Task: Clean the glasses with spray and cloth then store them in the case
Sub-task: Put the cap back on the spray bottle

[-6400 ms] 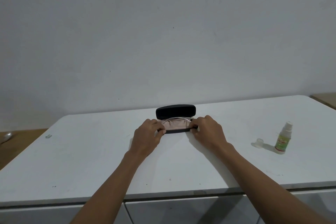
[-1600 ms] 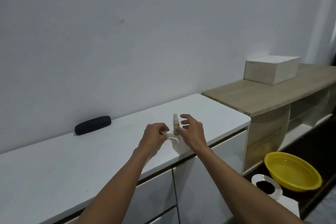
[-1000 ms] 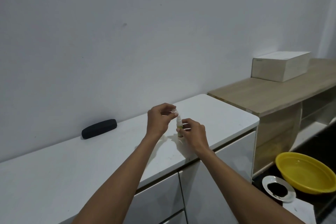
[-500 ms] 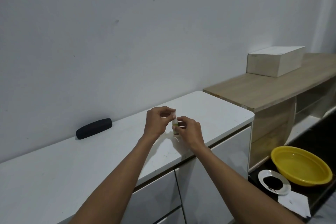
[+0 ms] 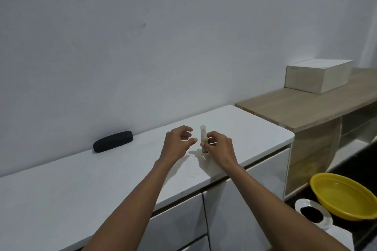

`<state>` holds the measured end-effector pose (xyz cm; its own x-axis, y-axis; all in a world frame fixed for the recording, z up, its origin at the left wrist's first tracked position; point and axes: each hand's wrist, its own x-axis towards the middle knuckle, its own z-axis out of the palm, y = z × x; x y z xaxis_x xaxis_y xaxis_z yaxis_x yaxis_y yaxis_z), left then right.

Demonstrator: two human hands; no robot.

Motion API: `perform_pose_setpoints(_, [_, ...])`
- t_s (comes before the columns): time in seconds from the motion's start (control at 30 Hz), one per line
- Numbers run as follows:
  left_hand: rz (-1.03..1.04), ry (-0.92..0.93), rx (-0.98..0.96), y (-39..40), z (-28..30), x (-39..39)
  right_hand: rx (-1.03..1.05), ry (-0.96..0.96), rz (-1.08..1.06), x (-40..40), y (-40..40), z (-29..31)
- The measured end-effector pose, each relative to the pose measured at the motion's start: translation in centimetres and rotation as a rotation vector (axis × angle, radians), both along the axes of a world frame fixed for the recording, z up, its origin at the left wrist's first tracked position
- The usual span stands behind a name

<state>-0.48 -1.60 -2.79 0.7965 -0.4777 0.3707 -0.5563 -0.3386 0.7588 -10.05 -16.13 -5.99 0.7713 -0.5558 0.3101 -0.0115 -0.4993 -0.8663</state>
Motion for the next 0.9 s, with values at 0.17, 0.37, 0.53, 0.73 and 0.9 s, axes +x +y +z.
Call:
perform_pose_setpoints(0.17, [0.279, -0.047, 0.170, 5.7, -2.4, 2.7, -0.051, -0.012, -0.010, 1.8, 0.9, 0.5])
perform_pose_setpoints(0.37, [0.530, -0.106, 0.444, 12.7, -4.5, 6.1, 0.006, -0.009, 0.098, 6.8, 5.3, 1.2])
perform_pose_setpoints(0.53, [0.536, -0.068, 0.727, 15.3, -5.3, 9.2, 0.025, 0.019, 0.174, 12.0, 9.1, 1.5])
perform_pose_setpoints(0.73, [0.512, -0.047, 0.780, 15.1, -5.7, 10.6, 0.014, 0.004, 0.191, 18.5, 11.5, 2.1])
perform_pose_setpoints(0.9, [0.520, -0.033, 0.774, 15.0, -6.1, 10.9, 0.005, 0.021, 0.187, 23.7, 13.1, 2.1])
